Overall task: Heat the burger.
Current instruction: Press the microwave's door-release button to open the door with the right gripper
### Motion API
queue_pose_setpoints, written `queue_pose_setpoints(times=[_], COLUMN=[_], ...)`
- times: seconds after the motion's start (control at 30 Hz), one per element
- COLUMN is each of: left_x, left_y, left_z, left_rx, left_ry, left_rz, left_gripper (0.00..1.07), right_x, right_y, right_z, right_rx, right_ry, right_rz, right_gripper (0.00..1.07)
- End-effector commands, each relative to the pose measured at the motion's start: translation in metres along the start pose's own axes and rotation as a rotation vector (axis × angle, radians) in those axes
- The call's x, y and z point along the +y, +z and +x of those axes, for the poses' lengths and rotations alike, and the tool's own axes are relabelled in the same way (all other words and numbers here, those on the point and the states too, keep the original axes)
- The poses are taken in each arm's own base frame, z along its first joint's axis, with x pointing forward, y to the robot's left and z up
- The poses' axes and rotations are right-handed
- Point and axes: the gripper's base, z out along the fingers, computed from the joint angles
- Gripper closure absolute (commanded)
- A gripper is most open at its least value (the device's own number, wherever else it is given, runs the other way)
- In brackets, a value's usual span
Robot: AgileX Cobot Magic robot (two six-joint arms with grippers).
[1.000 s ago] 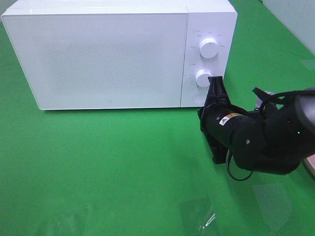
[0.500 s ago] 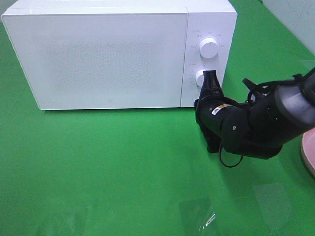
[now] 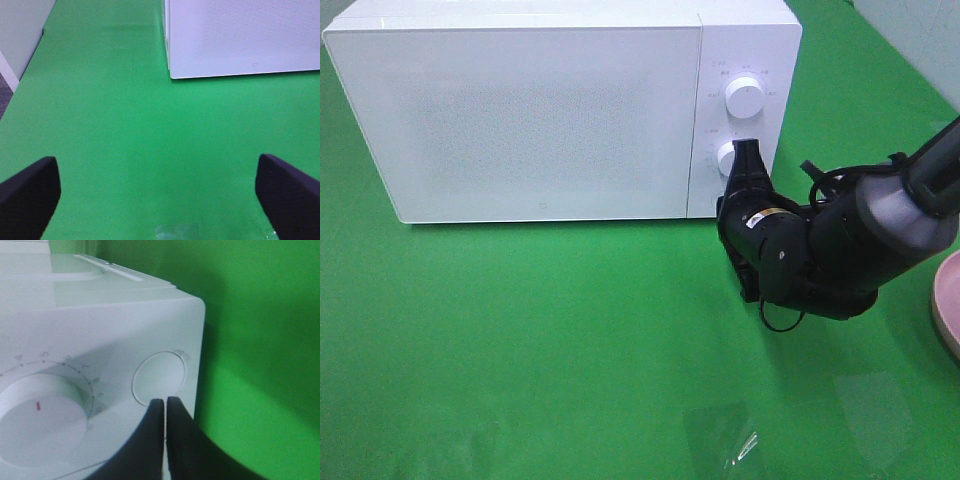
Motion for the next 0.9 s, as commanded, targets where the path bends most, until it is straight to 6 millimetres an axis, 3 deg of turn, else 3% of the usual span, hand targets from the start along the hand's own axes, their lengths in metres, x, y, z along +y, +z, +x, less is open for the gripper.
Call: queue_pose_setpoints(times=[0.03, 0.9], left_x=[-0.001, -0.001], left_y=[-0.001, -0.001], left_z=[0.001, 0.001], left_rx=[-0.027, -0.027], left_ry=[-0.007, -0.007], left_rz=[0.003, 0.003], left_gripper=[0.09, 0.09], right_x=[0.007, 0.003], right_y=[0.004, 0.029], right_z=[-0.008, -0.004], right_rx=[-0.027, -0.033], right_ry=[-0.007, -0.011], right_rz=[-0.035, -0.050], right_gripper=[1.07, 1.07])
